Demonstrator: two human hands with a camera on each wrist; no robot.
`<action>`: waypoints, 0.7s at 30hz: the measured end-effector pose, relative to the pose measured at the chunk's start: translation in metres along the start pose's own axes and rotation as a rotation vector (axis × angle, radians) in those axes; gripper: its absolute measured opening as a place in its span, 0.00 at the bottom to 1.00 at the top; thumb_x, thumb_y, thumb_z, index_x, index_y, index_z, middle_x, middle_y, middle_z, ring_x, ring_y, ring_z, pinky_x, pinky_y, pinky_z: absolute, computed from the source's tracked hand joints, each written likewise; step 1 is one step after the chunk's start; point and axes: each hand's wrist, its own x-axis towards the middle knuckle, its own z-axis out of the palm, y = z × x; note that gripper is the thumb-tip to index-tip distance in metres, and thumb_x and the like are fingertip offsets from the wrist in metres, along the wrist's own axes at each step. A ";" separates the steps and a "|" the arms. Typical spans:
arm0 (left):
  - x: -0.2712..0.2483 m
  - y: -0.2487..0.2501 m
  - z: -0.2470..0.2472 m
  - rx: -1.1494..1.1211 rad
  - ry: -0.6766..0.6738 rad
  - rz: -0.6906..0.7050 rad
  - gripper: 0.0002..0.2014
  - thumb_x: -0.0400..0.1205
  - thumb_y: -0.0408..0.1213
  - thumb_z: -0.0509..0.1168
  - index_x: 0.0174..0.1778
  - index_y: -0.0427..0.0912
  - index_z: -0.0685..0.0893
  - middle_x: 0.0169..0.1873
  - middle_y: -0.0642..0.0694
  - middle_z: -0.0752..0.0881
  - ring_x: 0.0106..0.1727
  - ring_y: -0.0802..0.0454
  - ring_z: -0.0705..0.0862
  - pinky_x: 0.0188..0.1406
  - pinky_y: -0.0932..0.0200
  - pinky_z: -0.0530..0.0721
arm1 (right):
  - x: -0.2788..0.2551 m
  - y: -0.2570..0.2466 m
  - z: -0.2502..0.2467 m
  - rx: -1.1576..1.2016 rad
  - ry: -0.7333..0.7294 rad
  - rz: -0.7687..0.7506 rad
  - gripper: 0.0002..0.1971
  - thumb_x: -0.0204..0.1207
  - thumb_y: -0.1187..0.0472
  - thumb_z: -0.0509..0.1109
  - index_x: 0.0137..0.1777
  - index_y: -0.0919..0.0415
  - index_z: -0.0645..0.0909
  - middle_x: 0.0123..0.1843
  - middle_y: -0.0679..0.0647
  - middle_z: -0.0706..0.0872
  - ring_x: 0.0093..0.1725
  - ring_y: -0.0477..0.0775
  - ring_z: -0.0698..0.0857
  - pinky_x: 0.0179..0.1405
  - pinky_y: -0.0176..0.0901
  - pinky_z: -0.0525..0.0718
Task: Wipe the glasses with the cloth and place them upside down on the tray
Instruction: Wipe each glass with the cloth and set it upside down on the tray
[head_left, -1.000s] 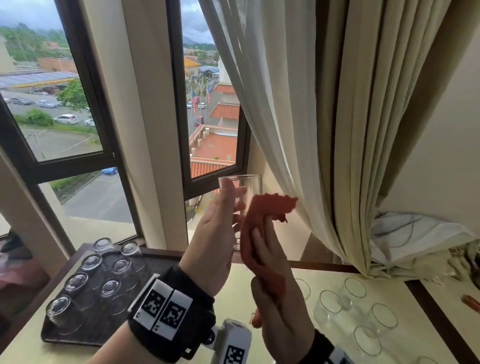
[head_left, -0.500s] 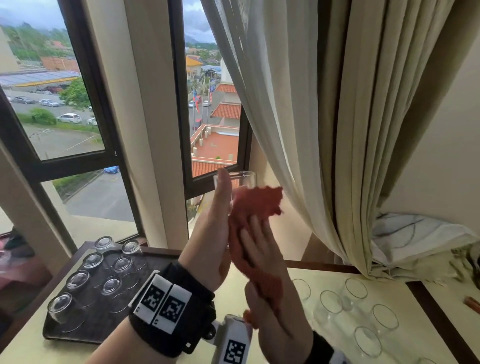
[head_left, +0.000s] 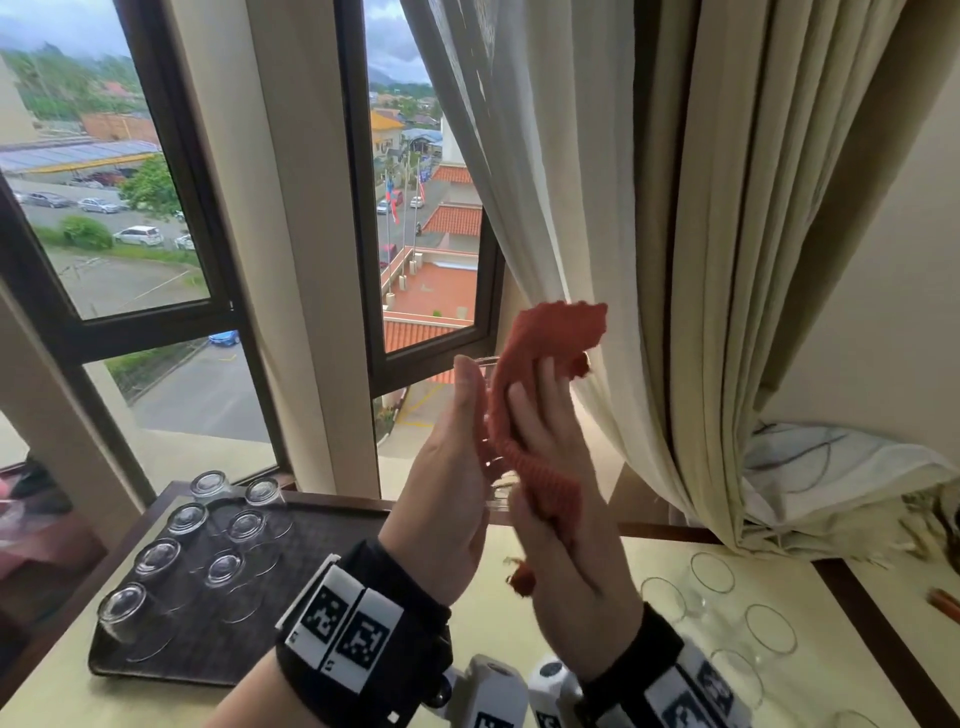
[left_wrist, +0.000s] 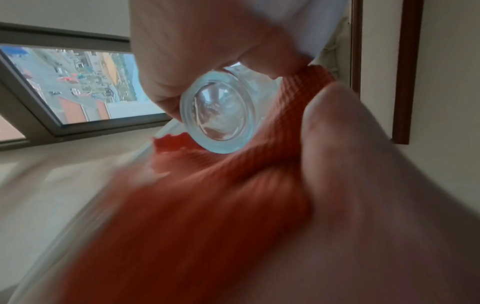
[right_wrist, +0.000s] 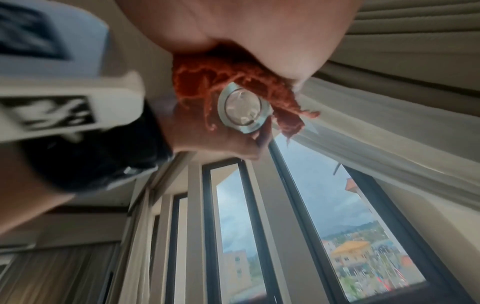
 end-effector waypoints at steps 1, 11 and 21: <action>0.001 0.003 -0.003 -0.003 -0.009 0.000 0.38 0.87 0.71 0.56 0.75 0.42 0.87 0.68 0.37 0.92 0.74 0.39 0.88 0.83 0.37 0.78 | -0.010 0.003 0.003 -0.052 -0.042 -0.047 0.30 0.89 0.60 0.60 0.91 0.57 0.64 0.95 0.48 0.56 0.93 0.66 0.58 0.74 0.90 0.72; -0.001 0.003 -0.005 0.149 -0.033 0.041 0.37 0.87 0.70 0.53 0.68 0.39 0.86 0.49 0.36 0.89 0.51 0.38 0.89 0.63 0.30 0.88 | -0.004 0.018 0.004 0.297 0.165 0.446 0.26 0.86 0.41 0.62 0.84 0.40 0.74 0.48 0.56 0.92 0.34 0.48 0.83 0.24 0.40 0.77; 0.007 0.019 -0.014 0.119 0.051 0.122 0.39 0.85 0.74 0.53 0.66 0.42 0.88 0.58 0.32 0.90 0.59 0.33 0.90 0.71 0.39 0.85 | -0.034 0.019 0.012 -0.029 -0.114 0.013 0.30 0.90 0.56 0.56 0.91 0.64 0.63 0.95 0.55 0.56 0.93 0.65 0.56 0.84 0.83 0.64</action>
